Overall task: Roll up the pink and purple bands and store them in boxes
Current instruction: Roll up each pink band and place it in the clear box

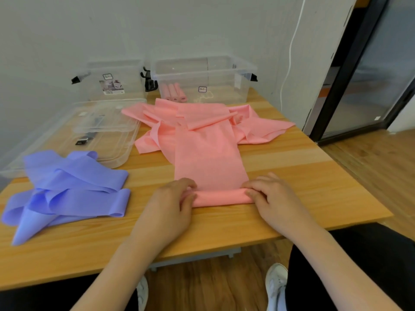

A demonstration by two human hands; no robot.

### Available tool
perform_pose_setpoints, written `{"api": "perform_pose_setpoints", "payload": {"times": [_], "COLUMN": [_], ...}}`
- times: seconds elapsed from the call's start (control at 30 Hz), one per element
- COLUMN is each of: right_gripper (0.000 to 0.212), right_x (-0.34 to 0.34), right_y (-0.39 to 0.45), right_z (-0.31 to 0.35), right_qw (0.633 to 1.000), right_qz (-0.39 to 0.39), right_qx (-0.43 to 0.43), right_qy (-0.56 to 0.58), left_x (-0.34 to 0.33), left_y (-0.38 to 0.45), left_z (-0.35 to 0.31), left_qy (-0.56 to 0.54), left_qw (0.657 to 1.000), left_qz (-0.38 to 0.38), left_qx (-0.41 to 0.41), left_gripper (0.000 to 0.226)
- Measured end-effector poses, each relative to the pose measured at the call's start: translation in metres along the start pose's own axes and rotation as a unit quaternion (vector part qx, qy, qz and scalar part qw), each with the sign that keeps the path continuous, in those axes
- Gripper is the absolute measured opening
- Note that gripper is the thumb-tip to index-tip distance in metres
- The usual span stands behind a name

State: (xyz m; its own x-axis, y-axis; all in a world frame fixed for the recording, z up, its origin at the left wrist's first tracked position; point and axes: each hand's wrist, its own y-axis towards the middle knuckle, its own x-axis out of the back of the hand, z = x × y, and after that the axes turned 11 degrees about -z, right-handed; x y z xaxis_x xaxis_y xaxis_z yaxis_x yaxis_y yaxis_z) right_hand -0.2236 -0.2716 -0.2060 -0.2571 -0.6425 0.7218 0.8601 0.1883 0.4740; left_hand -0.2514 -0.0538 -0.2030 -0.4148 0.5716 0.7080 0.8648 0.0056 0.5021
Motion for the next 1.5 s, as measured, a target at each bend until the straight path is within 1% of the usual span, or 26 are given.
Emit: {"api": "perform_pose_setpoints", "payload": {"times": [0.07, 0.13, 0.2, 0.27, 0.3, 0.37, 0.47, 0.57, 0.63, 0.67, 0.73, 0.77, 0.83, 0.93, 1.1, 1.17, 1.23, 1.3, 1.33, 1.37, 1.43, 1.5], "right_gripper": [0.016, 0.018, 0.016, 0.018, 0.018, 0.014, 0.016, 0.008, 0.010, 0.011, 0.010, 0.014, 0.019, 0.015, 0.022, 0.029, 0.039, 0.043, 0.044, 0.044, 0.040, 0.035], "right_x": [0.001, 0.005, 0.009, 0.012, 0.013, 0.011, 0.004, 0.001, 0.004, 0.006, 0.009, 0.011, 0.012, 0.009, 0.002, 0.004, 0.010, 0.012, 0.010, 0.006, 0.001, 0.002], "right_y": [-0.001, -0.001, -0.002, -0.003, -0.002, 0.001, 0.001, -0.001, 0.000, 0.000, -0.001, -0.002, -0.003, 0.000, -0.001, -0.001, -0.002, -0.003, -0.004, -0.005, -0.006, -0.004], "right_z": [0.001, 0.001, 0.000, -0.001, -0.002, -0.001, 0.000, 0.000, 0.000, -0.001, -0.002, -0.002, -0.003, -0.001, 0.000, 0.002, 0.005, 0.013, 0.017, 0.021, 0.020, 0.014], "right_qw": [1.000, 0.999, 0.999, 0.997, 0.997, 0.998, 1.000, 1.000, 0.999, 0.999, 0.999, 0.999, 0.999, 0.999, 1.000, 0.999, 0.994, 0.976, 0.966, 0.963, 0.965, 0.972], "right_qz": [-0.021, -0.036, -0.006, 0.033, 0.035, 0.014, -0.002, -0.025, -0.041, -0.036, 0.001, 0.019, 0.030, 0.026, 0.009, 0.021, 0.044, 0.053, 0.062, 0.074, 0.079, 0.057], "right_qx": [-0.002, -0.008, 0.012, 0.024, 0.025, 0.025, 0.014, 0.015, -0.003, -0.001, 0.020, 0.022, 0.021, 0.014, -0.009, -0.033, -0.082, -0.147, -0.164, -0.165, -0.161, -0.152], "right_qy": [0.004, 0.023, 0.049, 0.061, 0.062, 0.053, 0.027, 0.007, 0.018, 0.031, 0.045, 0.043, 0.031, 0.017, -0.007, 0.004, 0.054, 0.154, 0.188, 0.199, 0.192, 0.170], "left_x": [0.000, 0.003, 0.008, 0.012, 0.013, 0.013, 0.008, 0.005, 0.007, 0.008, 0.011, 0.012, 0.012, 0.010, 0.008, 0.011, 0.012, 0.009, 0.005, 0.002, -0.001, 0.002], "left_y": [-0.002, -0.002, -0.002, -0.002, -0.001, 0.001, 0.001, -0.004, -0.004, -0.003, -0.002, -0.002, -0.001, 0.000, -0.004, -0.003, -0.003, -0.006, -0.008, -0.010, -0.011, -0.009], "left_z": [0.000, 0.002, 0.008, 0.009, 0.008, 0.005, 0.001, 0.001, 0.003, 0.004, 0.006, 0.007, 0.008, 0.008, 0.006, 0.006, 0.006, 0.001, -0.002, -0.006, -0.007, -0.002], "left_qy": [0.028, 0.047, 0.042, 0.031, 0.026, 0.006, -0.021, 0.022, 0.039, 0.037, 0.030, 0.027, 0.015, -0.012, 0.039, 0.019, -0.026, -0.060, -0.068, -0.070, -0.067, -0.056], "left_qw": [1.000, 0.998, 0.997, 0.995, 0.996, 0.998, 0.999, 0.999, 0.997, 0.997, 0.995, 0.994, 0.994, 0.997, 0.997, 0.998, 0.999, 0.997, 0.996, 0.996, 0.996, 0.997], "left_qz": [-0.007, -0.007, 0.029, 0.068, 0.068, 0.052, 0.029, 0.031, 0.028, 0.038, 0.067, 0.076, 0.078, 0.051, 0.029, 0.041, 0.034, 0.029, 0.037, 0.043, 0.044, 0.045], "left_qx": [-0.009, -0.044, -0.061, -0.059, -0.056, -0.037, -0.003, -0.031, -0.055, -0.062, -0.075, -0.077, -0.075, -0.048, -0.052, -0.035, 0.000, 0.032, 0.038, 0.036, 0.030, 0.021], "left_gripper": [0.019, 0.026, 0.036, 0.038, 0.033, 0.027, 0.030, 0.035, 0.034, 0.033, 0.035, 0.037, 0.036, 0.038, 0.036, 0.037, 0.039, 0.042, 0.042, 0.042, 0.039, 0.031]}}
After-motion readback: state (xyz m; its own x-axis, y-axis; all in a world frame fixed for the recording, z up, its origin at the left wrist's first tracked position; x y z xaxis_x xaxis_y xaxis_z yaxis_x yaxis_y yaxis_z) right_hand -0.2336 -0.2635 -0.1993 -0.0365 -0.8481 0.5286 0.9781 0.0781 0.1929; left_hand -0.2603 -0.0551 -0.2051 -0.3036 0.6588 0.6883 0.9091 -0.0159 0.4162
